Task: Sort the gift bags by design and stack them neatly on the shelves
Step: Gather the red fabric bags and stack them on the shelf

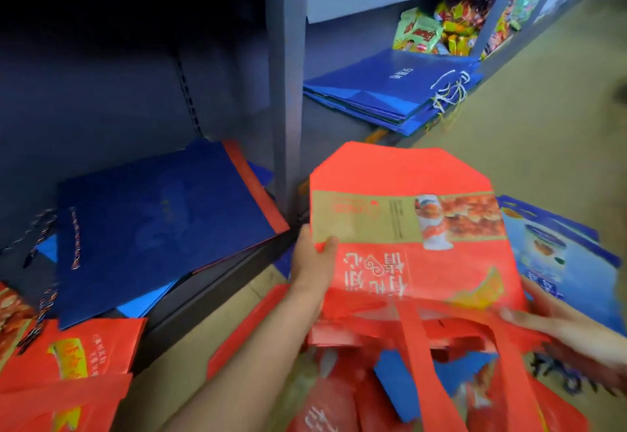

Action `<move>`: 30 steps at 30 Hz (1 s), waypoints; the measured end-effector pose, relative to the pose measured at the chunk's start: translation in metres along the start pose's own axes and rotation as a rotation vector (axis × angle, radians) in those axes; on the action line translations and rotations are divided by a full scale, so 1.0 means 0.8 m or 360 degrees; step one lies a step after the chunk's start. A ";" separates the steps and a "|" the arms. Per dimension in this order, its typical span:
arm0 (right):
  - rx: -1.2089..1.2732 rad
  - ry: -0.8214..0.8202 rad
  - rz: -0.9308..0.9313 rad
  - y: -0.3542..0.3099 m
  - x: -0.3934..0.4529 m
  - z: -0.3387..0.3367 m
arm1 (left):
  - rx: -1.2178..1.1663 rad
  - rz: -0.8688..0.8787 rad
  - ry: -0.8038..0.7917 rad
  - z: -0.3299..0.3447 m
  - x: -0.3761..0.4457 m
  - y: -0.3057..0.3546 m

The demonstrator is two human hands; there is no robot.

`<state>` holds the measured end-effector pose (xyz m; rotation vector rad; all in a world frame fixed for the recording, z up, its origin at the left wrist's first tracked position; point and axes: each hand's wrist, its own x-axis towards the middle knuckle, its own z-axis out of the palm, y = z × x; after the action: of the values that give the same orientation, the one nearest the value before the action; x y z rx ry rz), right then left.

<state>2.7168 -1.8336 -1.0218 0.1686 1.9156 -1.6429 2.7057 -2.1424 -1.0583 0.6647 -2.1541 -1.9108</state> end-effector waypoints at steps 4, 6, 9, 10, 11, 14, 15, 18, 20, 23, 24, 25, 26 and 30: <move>-0.0128 0.0203 -0.0005 -0.033 0.032 -0.030 | 0.0011 -0.0117 0.0049 0.047 0.061 0.012; -0.0012 0.0534 -0.0254 -0.057 0.074 -0.040 | -0.0040 -0.0203 0.0158 0.067 0.091 0.025; 0.0177 0.0964 -0.0652 -0.102 0.144 -0.047 | -0.0126 -0.0234 0.0358 0.085 0.131 0.055; 0.0187 0.0982 -0.0732 -0.119 0.166 -0.042 | -0.0078 -0.0191 0.0436 0.086 0.144 0.066; 0.0194 0.0969 -0.0787 -0.133 0.189 -0.041 | 0.0022 -0.0137 0.0501 0.084 0.157 0.075; 0.0199 0.0958 -0.0816 -0.170 0.258 -0.027 | 0.0517 -0.0042 0.0494 0.077 0.168 0.092; 0.0187 0.0986 -0.0772 -0.178 0.282 -0.021 | 0.0717 0.0004 0.0430 0.077 0.164 0.090; 0.0022 0.0965 -0.0651 -0.181 0.339 -0.001 | 0.1338 0.0130 0.0149 0.072 0.152 0.065; -0.0110 0.0975 -0.0587 -0.172 0.362 0.004 | 0.1615 0.0120 -0.0170 0.073 0.150 0.052; -0.0078 0.0952 -0.0676 -0.180 0.372 0.011 | 0.1849 0.0131 -0.0526 0.081 0.150 0.038; -0.0037 0.0912 -0.0734 -0.187 0.374 0.014 | 0.1928 0.0134 -0.0552 0.084 0.151 0.036; -0.0008 0.0844 -0.0766 -0.196 0.371 0.018 | 0.1993 0.0127 -0.0534 0.086 0.155 0.035; -0.0010 0.0775 -0.0779 -0.201 0.376 0.021 | 0.2031 0.0112 -0.0485 0.088 0.161 0.034; -0.0617 0.0551 -0.0569 -0.213 0.377 0.042 | 0.2069 0.0062 -0.0377 0.089 0.190 0.043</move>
<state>2.4052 -1.9883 -1.0331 -0.0559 2.6136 -1.4871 2.5344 -2.1438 -1.0593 0.5107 -3.3484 -0.3195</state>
